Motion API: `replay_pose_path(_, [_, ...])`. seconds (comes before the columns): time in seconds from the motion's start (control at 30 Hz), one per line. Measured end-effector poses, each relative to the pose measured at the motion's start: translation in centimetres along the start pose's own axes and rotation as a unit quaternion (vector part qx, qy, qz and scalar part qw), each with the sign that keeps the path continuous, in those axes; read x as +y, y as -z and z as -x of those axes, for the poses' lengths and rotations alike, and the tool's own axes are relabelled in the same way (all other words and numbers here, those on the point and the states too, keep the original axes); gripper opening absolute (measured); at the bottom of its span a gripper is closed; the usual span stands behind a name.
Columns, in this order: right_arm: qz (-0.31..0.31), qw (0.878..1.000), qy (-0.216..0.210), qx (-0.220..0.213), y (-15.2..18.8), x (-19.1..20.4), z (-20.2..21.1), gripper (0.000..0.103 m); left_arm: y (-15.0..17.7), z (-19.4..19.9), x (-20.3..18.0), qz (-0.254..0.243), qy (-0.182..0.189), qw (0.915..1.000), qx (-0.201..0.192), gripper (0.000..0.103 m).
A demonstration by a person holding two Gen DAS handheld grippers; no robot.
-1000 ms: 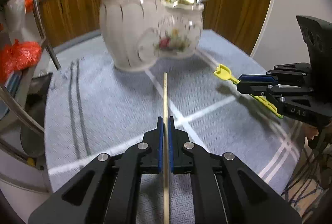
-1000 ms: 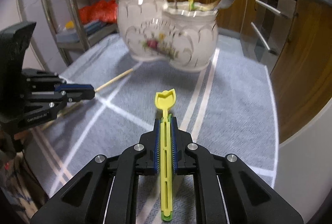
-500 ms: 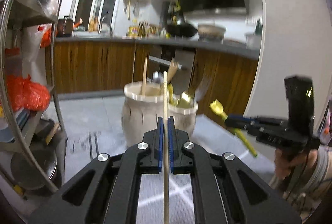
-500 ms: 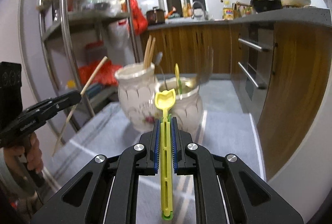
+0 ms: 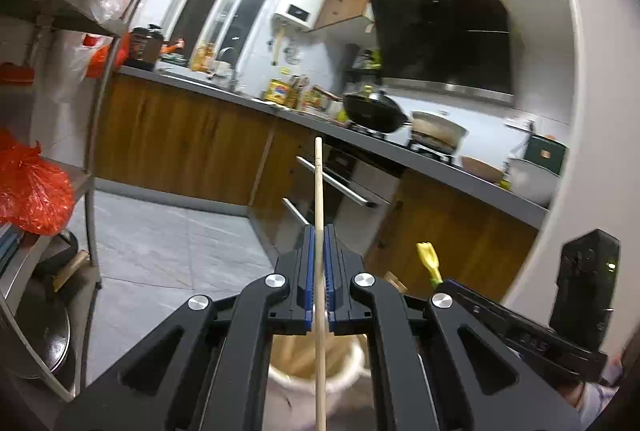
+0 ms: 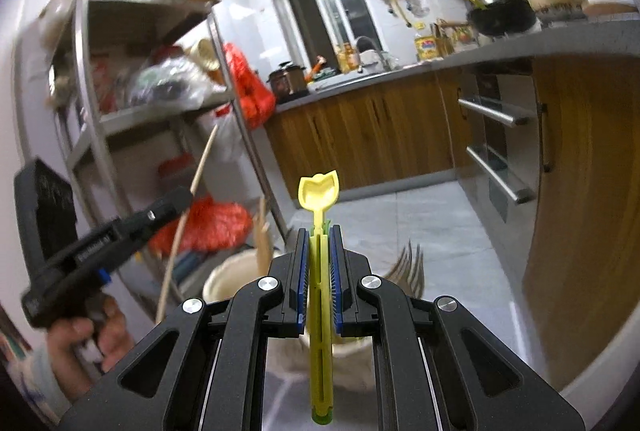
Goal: Organize utensils
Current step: 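Release the chopstick into the large pot while the right tool drops the yellow utensil into the small pot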
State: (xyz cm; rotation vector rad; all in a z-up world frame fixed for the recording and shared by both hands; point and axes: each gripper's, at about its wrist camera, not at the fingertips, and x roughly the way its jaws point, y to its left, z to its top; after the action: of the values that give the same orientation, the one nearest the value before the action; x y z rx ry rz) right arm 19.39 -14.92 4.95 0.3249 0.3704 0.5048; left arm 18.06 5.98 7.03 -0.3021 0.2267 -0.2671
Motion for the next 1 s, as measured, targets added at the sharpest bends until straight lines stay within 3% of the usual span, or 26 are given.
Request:
replay_pose_path(0.3, [-0.047,0.999,0.000,-0.018,0.0,-1.5,-3.4,0.011,-0.6,-4.1,-0.3,-0.016,-0.075,0.9964,-0.036,0.004])
replay_pose_path(0.4, [-0.037,0.999,0.010,-0.021,0.7,-1.1,-4.0,0.011,-0.1,-4.9,-0.3,-0.015,-0.082,0.9961,-0.031,0.004])
replay_pose_path(0.8, [0.052,0.996,0.055,-0.055,1.8,0.5,-5.4,0.011,1.4,-4.8,0.2,-0.026,-0.077,0.9966,-0.016,0.004])
replay_pose_path(1.0, [0.077,0.994,0.065,-0.039,3.2,0.4,-5.4,0.011,1.7,-3.9,0.2,-0.036,-0.063,0.9973,-0.008,0.004])
